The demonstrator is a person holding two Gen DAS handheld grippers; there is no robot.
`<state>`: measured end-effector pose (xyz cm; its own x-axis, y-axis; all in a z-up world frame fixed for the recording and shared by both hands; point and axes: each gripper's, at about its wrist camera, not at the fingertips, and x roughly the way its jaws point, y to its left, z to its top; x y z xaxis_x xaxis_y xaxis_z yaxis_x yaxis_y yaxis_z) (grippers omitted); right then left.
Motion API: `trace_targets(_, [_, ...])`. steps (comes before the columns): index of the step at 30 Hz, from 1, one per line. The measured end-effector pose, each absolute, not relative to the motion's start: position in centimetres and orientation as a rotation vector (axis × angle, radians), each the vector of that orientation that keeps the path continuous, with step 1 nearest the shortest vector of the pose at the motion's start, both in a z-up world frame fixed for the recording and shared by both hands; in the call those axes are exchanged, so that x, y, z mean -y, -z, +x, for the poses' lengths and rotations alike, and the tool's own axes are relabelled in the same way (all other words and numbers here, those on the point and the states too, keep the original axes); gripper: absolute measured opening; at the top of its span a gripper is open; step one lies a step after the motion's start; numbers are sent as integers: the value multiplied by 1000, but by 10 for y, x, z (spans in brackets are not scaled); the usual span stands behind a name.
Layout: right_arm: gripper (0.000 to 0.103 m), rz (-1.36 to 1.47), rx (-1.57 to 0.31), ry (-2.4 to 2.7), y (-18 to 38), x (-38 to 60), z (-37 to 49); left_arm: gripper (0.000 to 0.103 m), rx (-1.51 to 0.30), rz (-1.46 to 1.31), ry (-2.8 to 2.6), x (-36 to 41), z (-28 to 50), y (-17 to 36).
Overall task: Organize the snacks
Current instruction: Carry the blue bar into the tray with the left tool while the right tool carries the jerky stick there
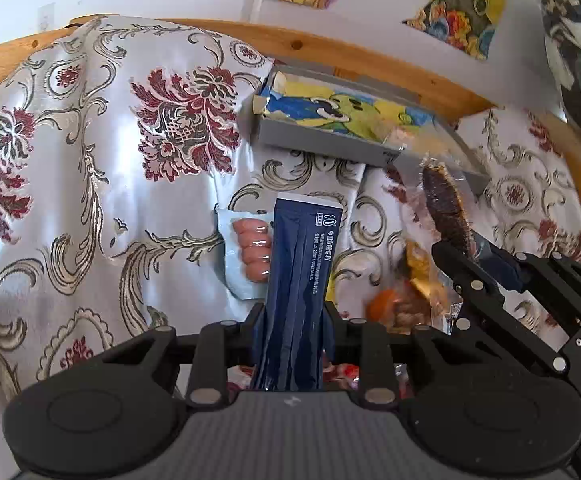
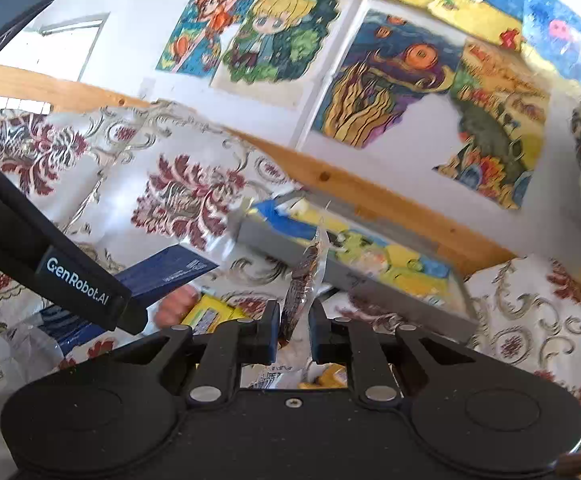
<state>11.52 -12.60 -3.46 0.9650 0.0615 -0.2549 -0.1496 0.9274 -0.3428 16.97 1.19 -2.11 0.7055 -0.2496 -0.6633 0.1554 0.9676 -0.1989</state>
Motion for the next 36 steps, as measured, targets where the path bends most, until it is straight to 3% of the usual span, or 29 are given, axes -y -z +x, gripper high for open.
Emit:
trace_targets(8, [16,-398,-161,-105,7,150,100,31,-711,-132,207,15,167,-7])
trace_targets(17, [16,-475,-59,-98,-19,194,142,31,-631,-112,218,66,211,-47])
trace_targets(36, [16,-23,-123,-36,2,275,309,31,-607,-92,97,133,392,-52])
